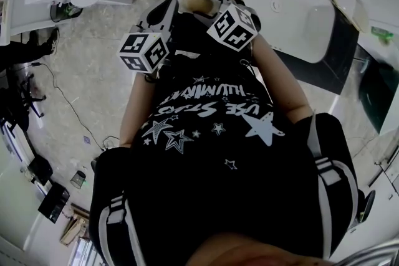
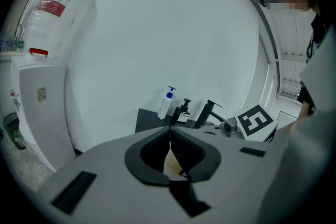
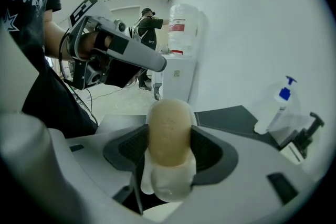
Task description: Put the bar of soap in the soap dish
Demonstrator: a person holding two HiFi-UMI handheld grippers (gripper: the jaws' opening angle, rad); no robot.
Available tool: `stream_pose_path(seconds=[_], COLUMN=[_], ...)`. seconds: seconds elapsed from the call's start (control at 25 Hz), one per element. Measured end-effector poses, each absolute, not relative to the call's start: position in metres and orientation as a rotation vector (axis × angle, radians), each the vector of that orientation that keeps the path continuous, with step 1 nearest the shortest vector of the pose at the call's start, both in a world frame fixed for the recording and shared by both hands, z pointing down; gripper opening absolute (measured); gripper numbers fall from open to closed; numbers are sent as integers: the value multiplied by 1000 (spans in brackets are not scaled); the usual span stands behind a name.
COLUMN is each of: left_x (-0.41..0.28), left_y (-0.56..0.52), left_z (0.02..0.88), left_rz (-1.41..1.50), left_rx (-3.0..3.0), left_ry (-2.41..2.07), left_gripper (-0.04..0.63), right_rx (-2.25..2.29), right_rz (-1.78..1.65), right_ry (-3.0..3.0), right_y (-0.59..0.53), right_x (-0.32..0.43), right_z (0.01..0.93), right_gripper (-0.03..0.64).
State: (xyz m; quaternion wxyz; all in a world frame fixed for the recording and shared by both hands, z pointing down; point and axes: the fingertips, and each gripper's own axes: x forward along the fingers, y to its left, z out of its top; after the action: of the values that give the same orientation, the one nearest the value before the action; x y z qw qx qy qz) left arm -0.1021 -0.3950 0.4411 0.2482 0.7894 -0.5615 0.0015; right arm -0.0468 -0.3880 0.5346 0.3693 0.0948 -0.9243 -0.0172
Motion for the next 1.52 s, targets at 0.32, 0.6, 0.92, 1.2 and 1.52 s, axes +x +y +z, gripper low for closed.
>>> stream_pose_path(seconds=[0.32,0.6,0.92,1.2,1.52], left_x=[-105,-111,-135,-155,-175], left_y=[-391,-382,-368,-349,-320], left_z=[440,436,429,421,405], left_rz=[0,-12,-28,-47,-69], left_rx=[2163,2192,2213,2239,2313], left_ry=[-1521,-1485,-1460,-1431,-1357], left_gripper=[12,12,12,12,12], right_rx=[265,334,434,607,816], right_rz=[-10,-24,-42,-79,-102], right_ry=[-2357,-2354,-2317,-2315,-2367], right_y=[-388,-390,-391,-393,-363], right_x=[-46,-45,-47,-44,-58], right_z=[536,535,528,499,455], right_gripper=[255,255,255,255,253])
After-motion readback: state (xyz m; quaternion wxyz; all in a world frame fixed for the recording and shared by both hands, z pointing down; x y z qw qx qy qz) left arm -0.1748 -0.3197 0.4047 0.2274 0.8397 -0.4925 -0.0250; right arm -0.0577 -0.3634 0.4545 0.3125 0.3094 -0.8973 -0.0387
